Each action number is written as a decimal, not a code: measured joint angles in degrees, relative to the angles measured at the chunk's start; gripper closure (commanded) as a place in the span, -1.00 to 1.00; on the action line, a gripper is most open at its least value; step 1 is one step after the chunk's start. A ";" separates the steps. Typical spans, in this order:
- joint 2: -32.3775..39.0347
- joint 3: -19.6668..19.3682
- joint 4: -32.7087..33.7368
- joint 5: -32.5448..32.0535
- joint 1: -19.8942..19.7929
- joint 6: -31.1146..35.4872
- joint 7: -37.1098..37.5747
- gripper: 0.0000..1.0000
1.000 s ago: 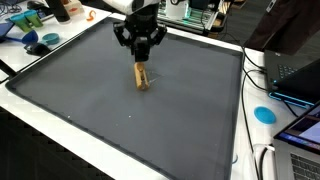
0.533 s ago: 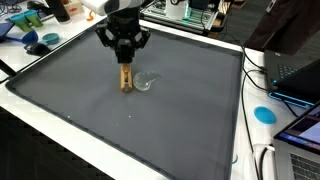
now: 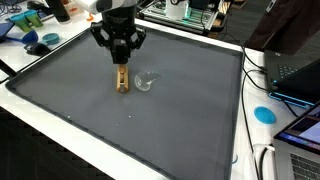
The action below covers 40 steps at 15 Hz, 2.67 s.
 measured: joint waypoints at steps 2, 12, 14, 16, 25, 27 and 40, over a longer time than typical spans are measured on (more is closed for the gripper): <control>-0.54 0.04 0.00 0.01 0.10 0.08 0.48 0.51; -9.61 1.85 -0.71 0.72 1.33 -1.96 3.17 0.51; -11.29 2.68 -0.79 1.39 1.89 -3.34 4.47 0.51; -12.74 3.51 -0.86 1.69 2.64 -4.83 6.49 0.51; -15.45 6.66 -0.84 1.86 6.57 -11.91 14.70 0.51; -15.45 7.16 -0.85 1.82 7.41 -13.21 16.27 0.51; -11.94 8.67 -0.46 -1.75 12.93 -16.03 27.60 0.51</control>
